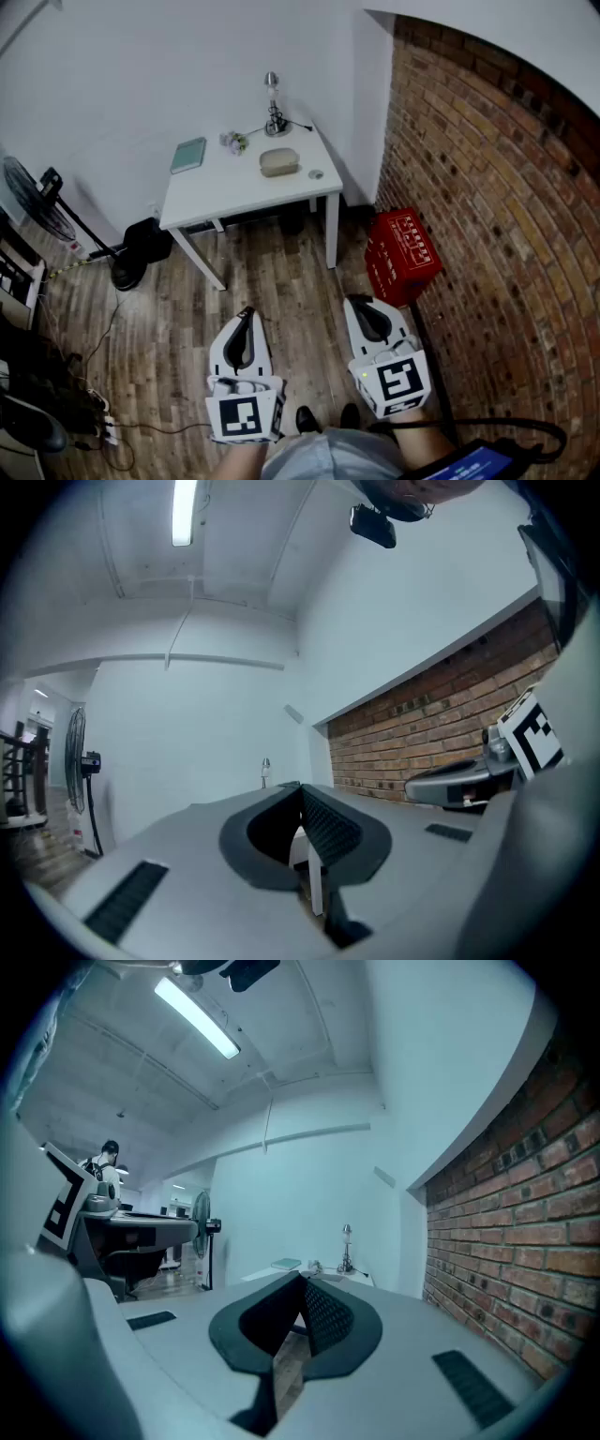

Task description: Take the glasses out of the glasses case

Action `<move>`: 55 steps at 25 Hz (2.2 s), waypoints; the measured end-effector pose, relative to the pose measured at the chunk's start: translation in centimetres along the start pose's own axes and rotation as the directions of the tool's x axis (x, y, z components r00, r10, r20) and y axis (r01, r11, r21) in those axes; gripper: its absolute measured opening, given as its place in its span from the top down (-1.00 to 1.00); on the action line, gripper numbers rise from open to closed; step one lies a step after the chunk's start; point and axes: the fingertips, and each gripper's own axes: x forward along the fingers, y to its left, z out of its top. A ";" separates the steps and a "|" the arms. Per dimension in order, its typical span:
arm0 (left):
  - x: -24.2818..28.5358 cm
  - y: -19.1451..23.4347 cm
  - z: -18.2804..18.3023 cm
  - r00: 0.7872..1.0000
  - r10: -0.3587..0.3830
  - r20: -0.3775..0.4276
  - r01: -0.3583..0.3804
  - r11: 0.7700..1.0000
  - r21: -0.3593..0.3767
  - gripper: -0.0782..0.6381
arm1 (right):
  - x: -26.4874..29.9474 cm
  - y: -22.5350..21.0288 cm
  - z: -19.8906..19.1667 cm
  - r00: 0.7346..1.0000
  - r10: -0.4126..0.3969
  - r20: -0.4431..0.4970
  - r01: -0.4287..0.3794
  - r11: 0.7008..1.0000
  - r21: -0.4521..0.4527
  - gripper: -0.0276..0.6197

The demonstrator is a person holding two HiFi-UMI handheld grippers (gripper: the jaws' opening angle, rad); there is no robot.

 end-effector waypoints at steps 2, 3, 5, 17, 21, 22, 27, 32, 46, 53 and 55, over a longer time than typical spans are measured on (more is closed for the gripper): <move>0.3 0.1 0.1 1.000 -0.005 0.006 0.005 1.000 0.002 0.76 | 0.3 0.0 0.1 1.000 -0.001 0.002 0.001 1.000 0.000 0.87; 0.4 0.1 0.1 1.000 -0.007 0.007 0.007 1.000 0.002 0.76 | 0.4 0.0 0.1 1.000 -0.002 0.002 0.002 1.000 -0.001 0.87; 0.6 0.2 0.0 1.000 -0.010 0.006 0.010 1.000 0.000 0.76 | 0.6 0.1 0.1 1.000 -0.003 0.003 0.003 1.000 -0.002 0.87; 1.7 3.3 0.8 0.999 -0.031 0.009 0.031 1.000 0.006 0.76 | 3.0 1.2 1.8 0.997 -0.043 0.056 0.043 0.999 0.011 0.25; 1.9 4.6 0.3 0.997 -0.066 0.037 0.066 0.998 0.003 0.76 | 3.9 2.2 1.9 0.995 -0.067 0.069 0.067 0.998 0.002 0.25; 1.9 4.8 0.2 0.997 -0.072 0.034 0.072 0.997 0.002 0.76 | 4.0 2.5 2.0 0.995 -0.072 0.071 0.073 0.997 0.002 0.25; 2.3 5.9 -0.4 0.996 -0.092 0.023 0.092 0.996 -0.010 0.76 | 4.5 3.1 2.0 0.994 -0.096 0.060 0.096 0.995 -0.002 0.25; 4.4 6.1 -1.7 0.994 -0.106 -0.011 0.106 0.994 -0.004 0.76 | 6.1 2.1 1.3 0.993 -0.105 0.051 0.105 0.994 0.010 0.26; 17.7 6.4 -5.5 0.991 -0.093 -0.095 0.096 0.995 0.024 0.76 | 17.5 -6.5 -2.1 0.998 -0.067 0.006 0.067 0.996 0.066 0.26; 25.6 6.9 -4.1 0.995 -0.053 -0.079 0.057 0.997 0.054 0.76 | 24.5 -11.5 -0.9 0.999 -0.027 0.041 0.024 0.997 0.073 0.28; 27.4 6.7 -3.5 0.997 -0.051 -0.063 0.055 0.996 0.068 0.76 | 26.1 -12.7 -0.6 0.998 -0.014 0.054 0.010 0.997 0.073 0.30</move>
